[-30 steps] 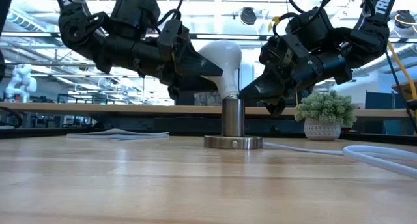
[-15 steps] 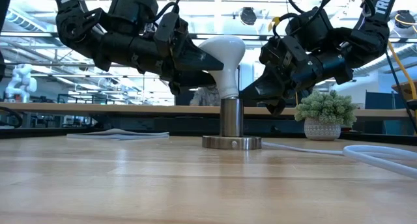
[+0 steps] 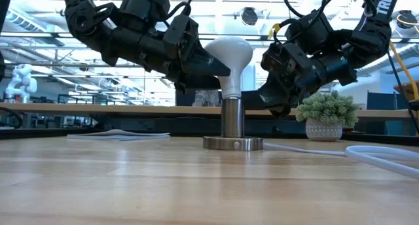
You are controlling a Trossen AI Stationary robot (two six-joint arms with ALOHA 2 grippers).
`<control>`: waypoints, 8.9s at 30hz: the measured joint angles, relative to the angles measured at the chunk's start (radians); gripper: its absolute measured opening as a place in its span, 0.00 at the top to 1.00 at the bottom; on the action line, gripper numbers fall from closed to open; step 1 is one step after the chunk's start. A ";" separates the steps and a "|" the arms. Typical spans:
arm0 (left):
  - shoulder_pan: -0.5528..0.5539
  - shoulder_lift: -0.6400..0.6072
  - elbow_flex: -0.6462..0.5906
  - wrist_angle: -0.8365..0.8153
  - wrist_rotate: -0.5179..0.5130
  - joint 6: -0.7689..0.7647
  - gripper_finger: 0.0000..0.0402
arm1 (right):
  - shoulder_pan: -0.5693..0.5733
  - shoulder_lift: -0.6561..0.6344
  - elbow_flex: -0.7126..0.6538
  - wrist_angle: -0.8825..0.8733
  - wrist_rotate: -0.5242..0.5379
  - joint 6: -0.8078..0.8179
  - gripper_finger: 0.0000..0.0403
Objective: Screw lightbulb
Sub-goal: Insert the white lightbulb into the gold lamp
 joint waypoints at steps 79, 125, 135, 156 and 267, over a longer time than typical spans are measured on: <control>-0.040 0.000 0.069 -0.162 -0.080 0.030 0.38 | 0.128 -0.172 0.000 -0.360 0.188 0.063 1.00; -0.060 -0.302 -0.224 -0.113 -0.178 -0.053 1.00 | 0.235 -0.171 -0.025 -0.209 0.526 0.077 1.00; -0.070 -0.074 -0.112 0.057 -0.028 -0.033 1.00 | -0.037 -0.171 -0.026 -0.147 0.187 -0.078 1.00; -0.051 -0.015 -0.061 0.061 0.012 -0.022 1.00 | 0.060 -0.169 0.007 -0.092 0.233 -0.023 1.00; 0.016 -0.016 -0.047 0.022 -0.010 -0.028 1.00 | 0.196 -0.169 0.055 -0.216 0.116 0.083 1.00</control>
